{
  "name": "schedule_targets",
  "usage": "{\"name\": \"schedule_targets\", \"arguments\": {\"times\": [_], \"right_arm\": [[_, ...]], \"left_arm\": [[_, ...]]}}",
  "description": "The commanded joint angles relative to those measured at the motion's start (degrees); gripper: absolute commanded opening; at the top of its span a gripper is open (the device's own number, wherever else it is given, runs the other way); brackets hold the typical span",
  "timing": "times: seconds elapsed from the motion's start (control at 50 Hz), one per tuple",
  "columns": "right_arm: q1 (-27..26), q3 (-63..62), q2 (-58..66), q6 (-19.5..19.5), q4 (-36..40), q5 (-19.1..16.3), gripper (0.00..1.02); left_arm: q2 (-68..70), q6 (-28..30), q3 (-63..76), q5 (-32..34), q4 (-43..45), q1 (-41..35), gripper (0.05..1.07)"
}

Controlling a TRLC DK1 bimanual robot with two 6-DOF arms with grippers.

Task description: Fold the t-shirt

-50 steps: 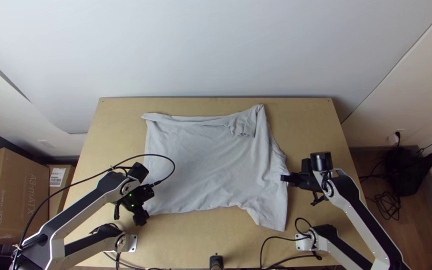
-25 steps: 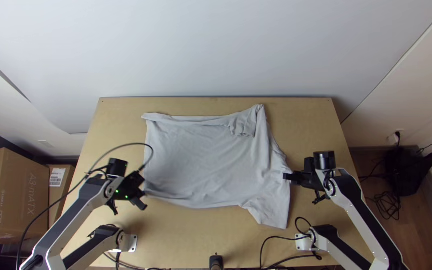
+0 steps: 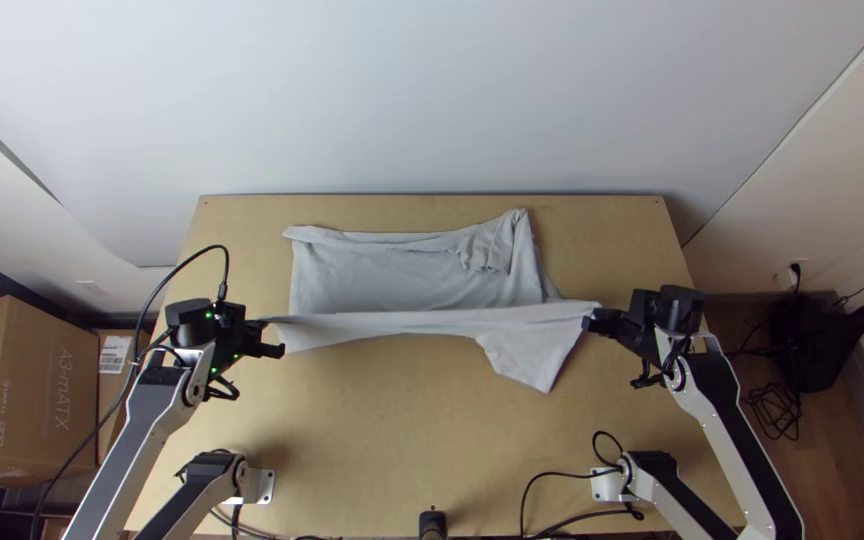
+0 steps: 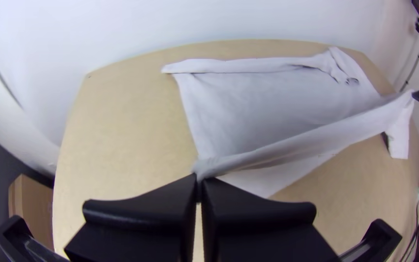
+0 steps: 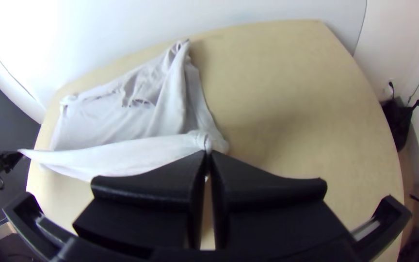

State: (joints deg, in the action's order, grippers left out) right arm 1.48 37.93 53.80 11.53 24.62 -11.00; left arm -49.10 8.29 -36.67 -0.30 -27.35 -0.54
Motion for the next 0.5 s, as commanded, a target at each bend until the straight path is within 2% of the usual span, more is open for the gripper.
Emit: {"name": "schedule_targets", "arguments": {"times": [0.0, 0.16, 0.28, 0.48], "right_arm": [[-0.6, 2.06, 0.52, 1.39, -4.06, 0.9, 0.03], [-0.95, 8.39, 6.76, 0.78, -9.15, 1.07, 0.03], [-0.95, 14.54, 12.38, 0.69, -11.17, 1.07, 0.03], [-0.16, 24.03, 20.2, -0.28, -12.67, 1.07, 0.03]], "left_arm": [[-0.29, -7.42, 1.07, -7.18, 4.5, -1.05, 0.08], [-6.71, -11.02, -6.23, -13.06, 7.75, -0.34, 0.08], [-13.04, -10.67, -13.34, -16.49, 11.27, 0.18, 0.08], [-22.53, -10.05, -29.08, -18.25, 12.24, 0.01, 0.08]]}}
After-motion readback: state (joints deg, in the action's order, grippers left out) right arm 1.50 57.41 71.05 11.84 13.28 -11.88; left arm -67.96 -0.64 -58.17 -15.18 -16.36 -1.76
